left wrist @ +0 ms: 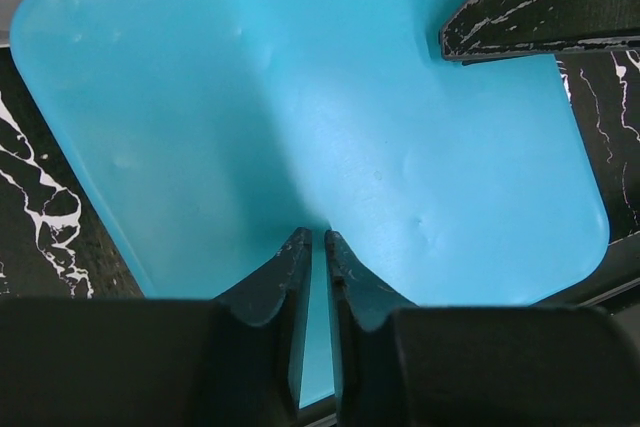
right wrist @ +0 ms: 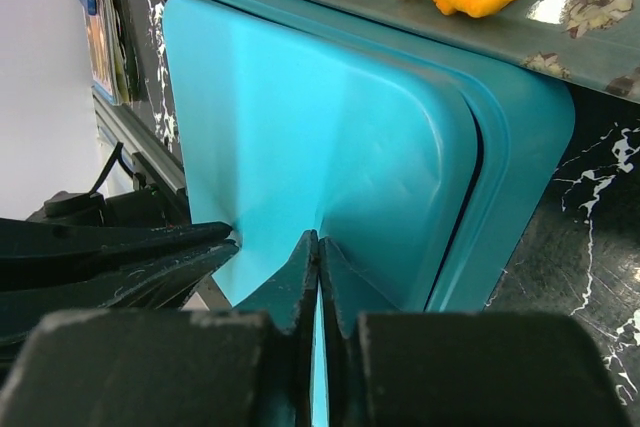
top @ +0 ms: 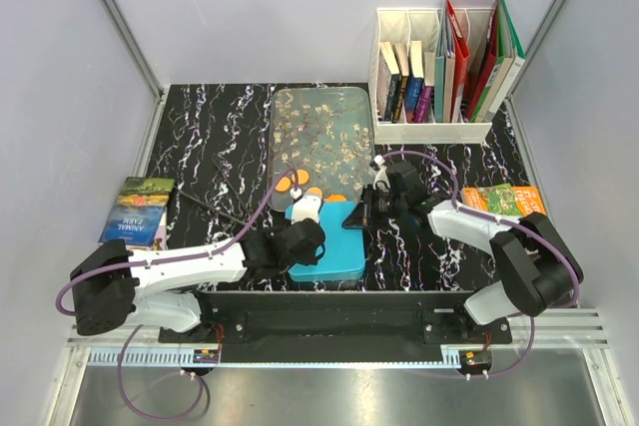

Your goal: Pack the cookies

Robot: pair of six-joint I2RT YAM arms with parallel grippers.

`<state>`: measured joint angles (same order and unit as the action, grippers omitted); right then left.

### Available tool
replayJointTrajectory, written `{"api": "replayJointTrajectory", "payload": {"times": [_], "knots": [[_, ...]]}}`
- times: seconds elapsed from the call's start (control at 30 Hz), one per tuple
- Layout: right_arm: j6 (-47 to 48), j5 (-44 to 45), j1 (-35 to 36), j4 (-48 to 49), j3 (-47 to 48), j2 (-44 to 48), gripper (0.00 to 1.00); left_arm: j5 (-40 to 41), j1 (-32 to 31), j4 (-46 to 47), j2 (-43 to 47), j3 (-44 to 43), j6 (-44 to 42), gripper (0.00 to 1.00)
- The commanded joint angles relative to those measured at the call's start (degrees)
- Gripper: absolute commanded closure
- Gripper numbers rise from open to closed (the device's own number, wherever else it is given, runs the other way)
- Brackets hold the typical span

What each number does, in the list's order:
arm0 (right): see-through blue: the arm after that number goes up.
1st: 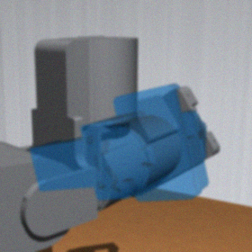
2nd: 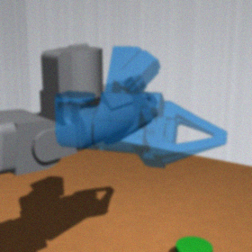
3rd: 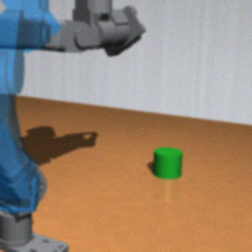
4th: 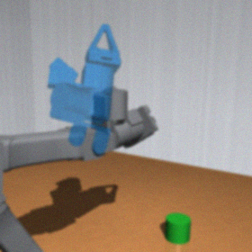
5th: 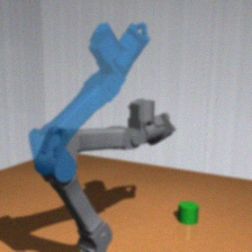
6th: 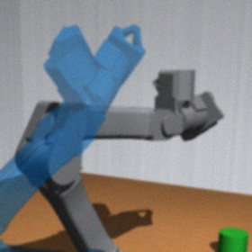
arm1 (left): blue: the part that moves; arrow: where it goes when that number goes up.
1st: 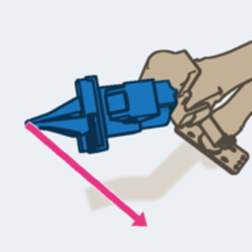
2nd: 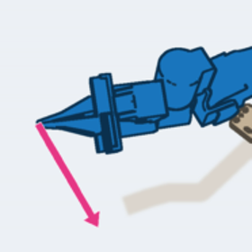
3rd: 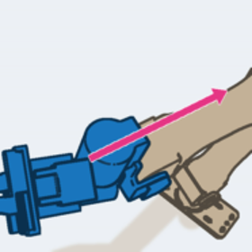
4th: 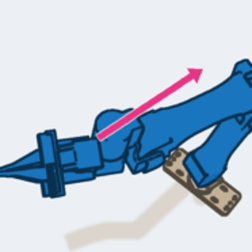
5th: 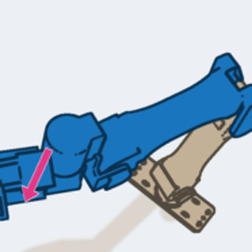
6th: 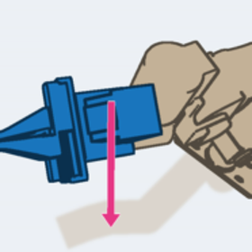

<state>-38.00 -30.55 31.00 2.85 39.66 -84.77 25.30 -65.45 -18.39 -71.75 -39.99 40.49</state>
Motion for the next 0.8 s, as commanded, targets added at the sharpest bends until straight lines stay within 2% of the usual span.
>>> {"api": "replayJointTrajectory", "payload": {"times": [0.0, 0.27, 0.43, 0.53, 0.6, 0.67, 0.7, 0.77], "knots": [[2.0, 4.0, 0.0, -5.0, -1.6, 1.2, 0.92, 0.4, 0.2, -0.9, 1.8, 0.2, -0.1, 0.79], [1.9, 4.1, 0.0, -8.4, 3.4, 5.7, 0.70, 3.6, 0.1, -4.6, 5.8, -2.3, -1.0, 0.75], [2.1, 4.1, 0.0, -9.8, 5.6, 7.0, 0.61, 5.1, 0.1, -6.0, 7.5, -3.5, -1.6, 0.71], [2.3, 3.6, -0.1, -10.1, 7.1, 8.3, 0.53, 6.7, 0.1, -7.0, 9.2, -4.6, -1.6, 0.64], [2.9, 3.4, -0.1, -10.8, 9.3, 9.4, 0.48, 8.6, 0.2, -7.9, 10.4, -5.3, -1.8, 0.49], [4.2, 3.9, 0.0, -12.2, 11.9, 11.1, 0.39, 9.8, 0.2, -8.9, 12.2, -6.7, -2.3, 0.29], [4.6, 5.1, 0.0, -12.9, 12.8, 11.9, 0.36, 10.6, 0.2, -9.3, 12.7, -7.1, -2.3, 0.01], [6.6, 7.2, 0.0, -15.1, 14.9, 14.4, 0.28, 10.6, 0.4, -9.6, 13.8, -8.3, -3.4, 0.01]]}}
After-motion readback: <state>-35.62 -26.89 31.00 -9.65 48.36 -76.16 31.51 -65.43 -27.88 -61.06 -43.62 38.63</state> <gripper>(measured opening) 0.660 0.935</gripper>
